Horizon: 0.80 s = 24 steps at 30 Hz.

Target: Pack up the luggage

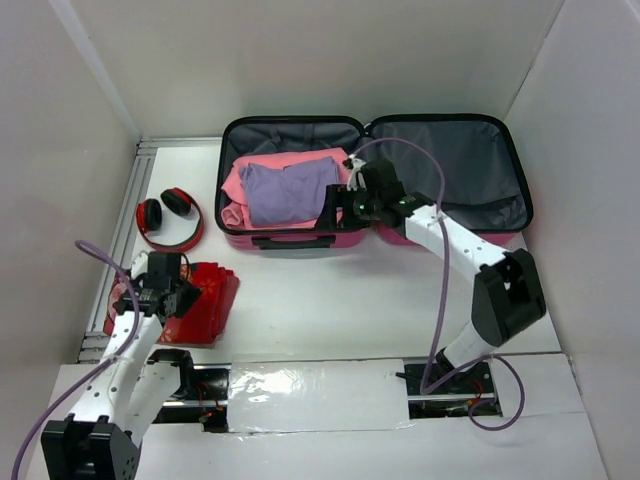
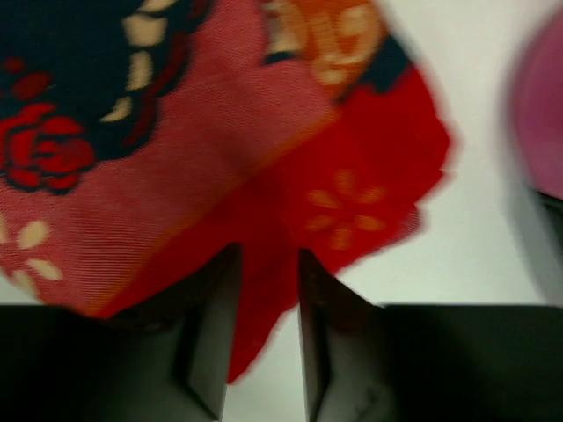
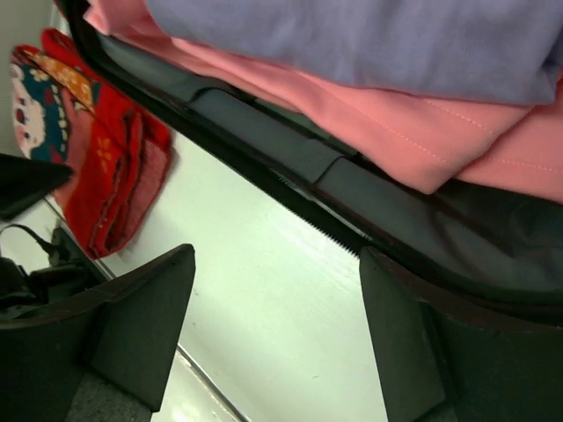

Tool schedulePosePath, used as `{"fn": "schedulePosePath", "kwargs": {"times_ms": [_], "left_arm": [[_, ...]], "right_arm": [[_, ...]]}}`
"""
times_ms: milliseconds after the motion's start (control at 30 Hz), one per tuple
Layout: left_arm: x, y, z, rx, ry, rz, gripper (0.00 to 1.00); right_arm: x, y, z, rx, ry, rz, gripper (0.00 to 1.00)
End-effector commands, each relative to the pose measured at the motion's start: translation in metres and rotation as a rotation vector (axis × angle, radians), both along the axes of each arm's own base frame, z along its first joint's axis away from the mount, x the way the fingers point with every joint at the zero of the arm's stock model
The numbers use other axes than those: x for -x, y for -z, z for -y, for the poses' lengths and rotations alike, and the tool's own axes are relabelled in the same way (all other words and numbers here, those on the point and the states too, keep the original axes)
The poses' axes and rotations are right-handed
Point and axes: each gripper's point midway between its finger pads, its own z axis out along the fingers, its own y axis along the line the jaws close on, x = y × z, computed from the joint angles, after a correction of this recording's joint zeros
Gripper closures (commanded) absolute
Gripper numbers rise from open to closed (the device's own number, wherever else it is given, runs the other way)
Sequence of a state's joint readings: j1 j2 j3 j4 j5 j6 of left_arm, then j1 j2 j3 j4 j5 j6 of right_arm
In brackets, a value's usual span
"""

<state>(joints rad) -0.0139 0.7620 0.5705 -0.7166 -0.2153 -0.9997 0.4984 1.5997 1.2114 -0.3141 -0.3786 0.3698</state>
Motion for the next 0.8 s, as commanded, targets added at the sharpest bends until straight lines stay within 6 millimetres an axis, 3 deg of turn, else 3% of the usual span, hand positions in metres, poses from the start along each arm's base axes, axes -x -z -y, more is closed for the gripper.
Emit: {"fn": "schedulePosePath", "kwargs": {"times_ms": [0, 67, 100, 133, 167, 233, 367, 433, 500, 567, 600, 667, 767], "left_arm": [[0.012, 0.021, -0.022, -0.029, -0.225, -0.014, 0.60], [0.012, 0.028, -0.022, -0.039, -0.222, -0.005, 0.77], [0.012, 0.035, -0.022, -0.039, -0.222, -0.004, 0.97], [0.014, 0.041, -0.022, -0.040, -0.222, -0.017, 1.00], [0.020, 0.055, -0.014, -0.019, -0.190, -0.058, 1.00], [0.020, 0.066, -0.004, 0.010, -0.162, -0.067, 1.00], [0.024, 0.077, 0.034, 0.061, -0.025, -0.059, 1.00], [0.031, 0.084, 0.048, 0.107, -0.036, -0.064, 1.00], [0.036, 0.085, 0.070, 0.156, 0.013, -0.062, 1.00], [0.034, 0.082, 0.092, 0.219, 0.023, -0.042, 1.00], [0.043, 0.082, 0.110, 0.228, 0.098, -0.049, 1.00], [0.030, 0.059, 0.140, 0.261, 0.129, 0.027, 1.00], [0.043, 0.056, 0.179, 0.173, 0.263, -0.019, 1.00]], "right_arm": [[0.002, -0.065, -0.005, -0.110, 0.006, 0.166, 0.19], [0.008, -0.059, -0.001, -0.104, 0.006, 0.155, 0.19], [0.010, -0.059, 0.002, -0.097, 0.013, 0.153, 0.19], [0.012, -0.055, 0.005, -0.088, 0.021, 0.148, 0.19], [0.015, -0.055, 0.008, -0.080, 0.031, 0.149, 0.21], [0.017, -0.051, 0.017, -0.057, 0.062, 0.152, 0.21], [0.026, -0.041, 0.037, -0.049, 0.140, 0.132, 0.18], [0.030, -0.045, 0.044, -0.057, 0.158, 0.132, 0.15], [0.033, -0.045, 0.053, -0.052, 0.190, 0.134, 0.15], [0.037, -0.036, 0.061, -0.034, 0.206, 0.117, 0.14], [0.040, -0.028, 0.062, -0.024, 0.206, 0.101, 0.14], [0.042, -0.030, 0.068, -0.021, 0.223, 0.108, 0.12], [0.048, -0.020, 0.076, 0.000, 0.239, 0.085, 0.12]]}}
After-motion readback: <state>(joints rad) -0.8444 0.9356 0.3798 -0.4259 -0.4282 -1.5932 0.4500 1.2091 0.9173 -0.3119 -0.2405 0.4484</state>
